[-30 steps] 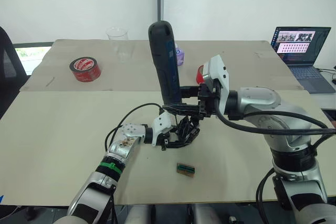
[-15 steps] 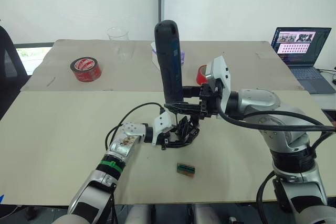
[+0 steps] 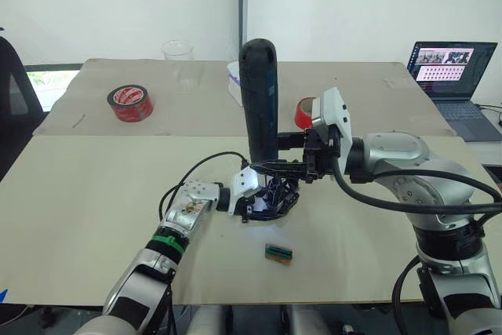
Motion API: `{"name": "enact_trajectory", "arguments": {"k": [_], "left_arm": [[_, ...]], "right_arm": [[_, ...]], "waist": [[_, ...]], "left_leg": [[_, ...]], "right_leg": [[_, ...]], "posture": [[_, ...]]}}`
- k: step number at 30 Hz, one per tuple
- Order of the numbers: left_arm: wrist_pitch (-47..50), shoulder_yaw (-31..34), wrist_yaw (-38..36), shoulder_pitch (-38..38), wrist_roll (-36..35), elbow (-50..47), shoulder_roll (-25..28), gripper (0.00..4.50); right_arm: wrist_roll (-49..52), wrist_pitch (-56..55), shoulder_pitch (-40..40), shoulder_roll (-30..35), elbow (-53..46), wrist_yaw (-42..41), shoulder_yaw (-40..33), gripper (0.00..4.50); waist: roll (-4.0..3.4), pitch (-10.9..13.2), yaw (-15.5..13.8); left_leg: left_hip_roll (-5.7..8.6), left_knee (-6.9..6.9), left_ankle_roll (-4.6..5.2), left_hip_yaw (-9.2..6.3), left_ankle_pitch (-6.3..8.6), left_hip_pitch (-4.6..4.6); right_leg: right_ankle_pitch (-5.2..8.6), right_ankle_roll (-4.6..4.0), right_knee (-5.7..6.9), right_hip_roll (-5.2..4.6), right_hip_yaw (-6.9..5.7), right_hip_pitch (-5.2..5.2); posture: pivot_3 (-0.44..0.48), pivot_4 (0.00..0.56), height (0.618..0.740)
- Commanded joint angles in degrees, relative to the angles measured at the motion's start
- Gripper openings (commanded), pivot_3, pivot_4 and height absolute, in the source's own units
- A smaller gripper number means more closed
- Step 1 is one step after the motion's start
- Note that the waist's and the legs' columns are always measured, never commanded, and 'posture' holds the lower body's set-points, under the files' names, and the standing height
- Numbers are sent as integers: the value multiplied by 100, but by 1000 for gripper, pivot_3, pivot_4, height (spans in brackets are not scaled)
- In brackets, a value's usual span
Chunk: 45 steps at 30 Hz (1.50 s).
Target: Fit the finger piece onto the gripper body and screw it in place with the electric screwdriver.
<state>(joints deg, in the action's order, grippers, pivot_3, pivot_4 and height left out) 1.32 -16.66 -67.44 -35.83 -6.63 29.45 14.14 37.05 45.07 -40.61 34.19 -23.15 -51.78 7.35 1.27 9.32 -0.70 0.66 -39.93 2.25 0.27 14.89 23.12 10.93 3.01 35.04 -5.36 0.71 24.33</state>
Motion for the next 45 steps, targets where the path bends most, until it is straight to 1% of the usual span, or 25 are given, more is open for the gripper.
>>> {"name": "enact_trajectory", "arguments": {"k": [1, 7, 13, 15, 17, 20, 27, 30, 34, 37, 41, 45], "left_arm": [[-149, 112, 16, -256, -72, -70, -85, 2284], [-193, 120, 2, -295, -57, -13, -101, 2284], [-218, 142, -12, -297, -59, -1, -56, 2284], [-220, 152, -18, -302, -56, 11, -45, 2284], [-221, 160, -25, -308, -52, 24, -41, 2284], [-237, 159, -45, -329, -39, 53, -43, 2284], [-253, 168, -41, -361, -30, 82, -74, 2284], [-251, 170, -44, -353, -32, 66, -70, 2284], [-241, 172, -44, -344, -29, 39, -57, 2284], [-248, 175, -49, -341, -26, 40, -48, 2284], [-274, 182, -71, -341, -21, 68, -16, 2284], [-289, 168, -72, -345, -14, 81, -28, 2284]], "right_arm": [[-73, 156, -44, 2, 57, -119, 327, 1887], [-170, 181, -44, 72, 208, -142, 387, 1887], [-22, 194, 188, 140, 164, -226, 180, 1887], [-109, -19, 341, 207, 154, -331, 171, 1887], [-246, -226, 455, 291, 135, -445, 248, 1887], [-345, -249, 431, 279, 122, -439, 442, 1887], [-273, 181, 325, 312, 236, -361, 588, 1887], [-414, 137, 391, 397, 335, -430, 685, 1887], [-413, 229, 384, 297, 733, -171, 452, 1887], [-369, 202, 401, 299, 856, -138, 351, 1886], [-387, 74, 628, 446, 854, -154, 263, 1886], [-399, -14, 614, 371, 699, -164, 337, 1886]], "waist": [[0, 0, 0], [0, 0, -12], [0, 0, -15], [0, 0, -19], [0, 0, -14], [-1, -1, -6], [0, -1, -14], [0, -1, -16], [0, -3, -15], [-1, -3, -14], [0, -4, -16], [-2, -7, -4]], "left_leg": [[2, 0, 0, 0, 0, 0], [8, -2, 0, -2, 0, 0], [9, -3, 0, -5, 0, -2], [8, -3, 0, -6, 0, -2], [9, -2, 0, -6, 0, -2], [9, -3, 0, -6, 0, -6], [10, -3, 0, -6, 0, -11], [11, -3, 0, -6, 0, -11], [10, -2, 0, -6, 0, -18], [10, -3, 0, -6, 0, -21], [9, -2, 0, -7, 0, -21], [8, -1, 0, -6, 0, -28]], "right_leg": [[0, 0, 0, -2, 0, 0], [0, 1, -2, -7, -1, -3], [0, 1, -1, -8, -2, -6], [0, 1, -2, -8, -4, -7], [0, 2, -2, -8, -3, -8], [0, 2, -1, -7, -3, -10], [1, 2, -2, -9, -3, -15], [1, 2, -2, -10, -3, -16], [1, 2, -1, -10, -3, -21], [1, 2, -1, -9, -2, -24], [1, 2, -1, -9, -3, -24], [1, 2, 0, -8, 0, -28]], "posture": [[0, 150, 740], [0, 150, 740], [0, 150, 740], [0, 150, 740], [0, 150, 740], [0, 150, 740], [0, 150, 740], [0, 150, 740], [0, 150, 740], [0, 150, 740], [0, 150, 740], [0, 150, 740]]}}
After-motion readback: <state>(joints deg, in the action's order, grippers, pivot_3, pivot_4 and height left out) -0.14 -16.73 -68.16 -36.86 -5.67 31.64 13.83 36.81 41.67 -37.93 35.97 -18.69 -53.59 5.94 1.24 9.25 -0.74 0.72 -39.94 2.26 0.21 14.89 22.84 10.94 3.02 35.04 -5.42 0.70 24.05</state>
